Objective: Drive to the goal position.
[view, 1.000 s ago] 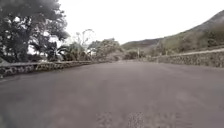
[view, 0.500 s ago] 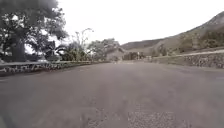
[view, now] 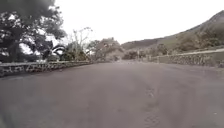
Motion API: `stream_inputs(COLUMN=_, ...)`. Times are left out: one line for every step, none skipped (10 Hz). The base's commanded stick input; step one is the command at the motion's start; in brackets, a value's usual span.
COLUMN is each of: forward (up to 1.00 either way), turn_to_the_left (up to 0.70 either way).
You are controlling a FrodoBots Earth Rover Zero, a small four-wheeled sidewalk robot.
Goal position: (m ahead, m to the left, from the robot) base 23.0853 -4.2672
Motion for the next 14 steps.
stream_inputs(forward=0.7, turn_to_the_left=0.0)
stream_inputs(forward=0.7, turn_to_the_left=0.0)
stream_inputs(forward=0.7, turn_to_the_left=0.0)
stream_inputs(forward=0.7, turn_to_the_left=0.0)
stream_inputs(forward=0.7, turn_to_the_left=0.0)
stream_inputs(forward=0.7, turn_to_the_left=0.0)
stream_inputs(forward=0.7, turn_to_the_left=0.0)
stream_inputs(forward=0.7, turn_to_the_left=0.0)
stream_inputs(forward=0.7, turn_to_the_left=0.0)
stream_inputs(forward=0.7, turn_to_the_left=0.0)
stream_inputs(forward=0.7, turn_to_the_left=0.0)
stream_inputs(forward=0.7, turn_to_the_left=0.0)
stream_inputs(forward=0.7, turn_to_the_left=0.0)
stream_inputs(forward=0.7, turn_to_the_left=0.0)
